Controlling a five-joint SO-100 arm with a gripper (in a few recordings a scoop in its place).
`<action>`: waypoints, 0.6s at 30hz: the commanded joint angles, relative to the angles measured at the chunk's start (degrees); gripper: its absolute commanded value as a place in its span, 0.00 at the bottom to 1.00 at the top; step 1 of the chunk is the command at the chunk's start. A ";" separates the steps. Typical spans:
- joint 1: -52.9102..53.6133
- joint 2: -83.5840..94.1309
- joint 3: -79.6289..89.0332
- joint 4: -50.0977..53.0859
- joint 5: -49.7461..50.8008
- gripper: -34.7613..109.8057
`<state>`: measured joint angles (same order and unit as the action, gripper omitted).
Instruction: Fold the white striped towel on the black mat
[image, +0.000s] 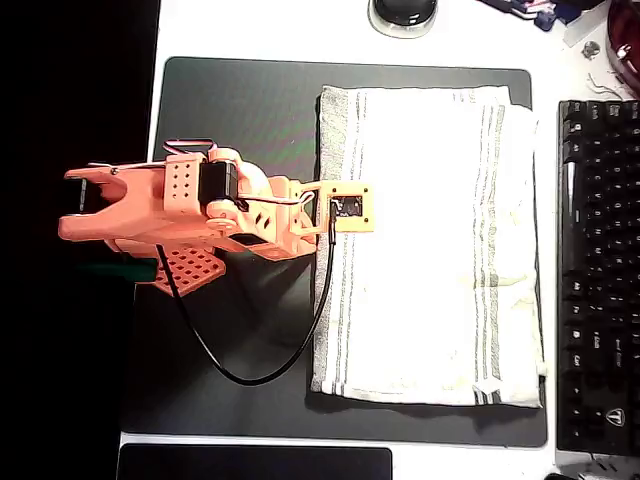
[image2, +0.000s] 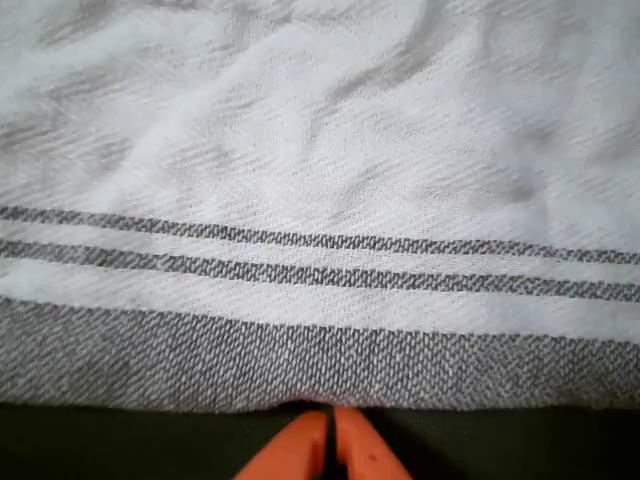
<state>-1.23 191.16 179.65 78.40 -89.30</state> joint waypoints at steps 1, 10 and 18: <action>0.18 1.41 1.23 0.88 -6.86 0.24; 0.18 1.41 1.23 1.14 -5.45 0.24; 0.35 1.41 1.23 1.14 -5.36 0.24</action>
<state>-0.09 191.16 179.65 78.31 -94.13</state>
